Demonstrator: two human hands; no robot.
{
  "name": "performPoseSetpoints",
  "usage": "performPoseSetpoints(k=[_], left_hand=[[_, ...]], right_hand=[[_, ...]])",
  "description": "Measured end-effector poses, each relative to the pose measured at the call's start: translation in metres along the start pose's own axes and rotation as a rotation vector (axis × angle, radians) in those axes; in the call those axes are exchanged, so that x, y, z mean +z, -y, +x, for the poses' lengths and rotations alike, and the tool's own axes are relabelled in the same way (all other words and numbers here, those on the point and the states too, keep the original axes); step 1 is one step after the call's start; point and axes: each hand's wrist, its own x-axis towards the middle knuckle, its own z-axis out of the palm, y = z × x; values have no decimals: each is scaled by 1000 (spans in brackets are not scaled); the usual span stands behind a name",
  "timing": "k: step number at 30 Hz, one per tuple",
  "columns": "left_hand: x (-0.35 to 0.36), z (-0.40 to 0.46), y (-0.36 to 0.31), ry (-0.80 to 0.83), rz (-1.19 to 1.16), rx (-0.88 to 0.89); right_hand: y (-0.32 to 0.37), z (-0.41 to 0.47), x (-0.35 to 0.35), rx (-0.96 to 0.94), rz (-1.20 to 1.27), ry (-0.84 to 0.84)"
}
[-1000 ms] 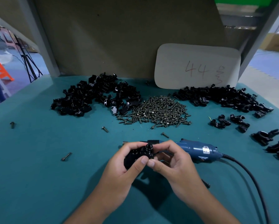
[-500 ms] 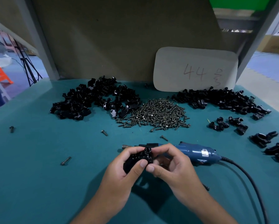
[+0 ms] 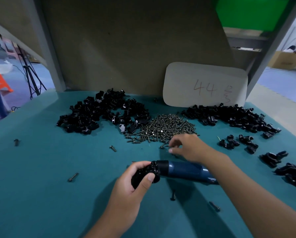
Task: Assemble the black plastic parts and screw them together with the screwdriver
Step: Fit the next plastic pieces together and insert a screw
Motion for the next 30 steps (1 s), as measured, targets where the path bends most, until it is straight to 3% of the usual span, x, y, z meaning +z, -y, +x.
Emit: performPoseSetpoints(k=[4,6,9,12,15,25,30], left_hand=[[1,3,5,-3,-93,-26],[0,4,6,-10,-81,-37],[0,6,8,-37,-98,-38],[2,7,10,-65,-129,-33],[3,7,10,-55,-95,-25],[5,4,8,-15,-86,-7],[5,3,5,17,-81,7]], right_hand=[[2,11,11,42,-42,73],[10,2,2,6,-4,-46],[28,-39,-8,-101,503,-283],[42,-89,1,-241,906,-287],[45,-110,30,-208,1133,-317],[46,-114,57,-189,1263,-328],[48,-114,59,-198,1205,-346]])
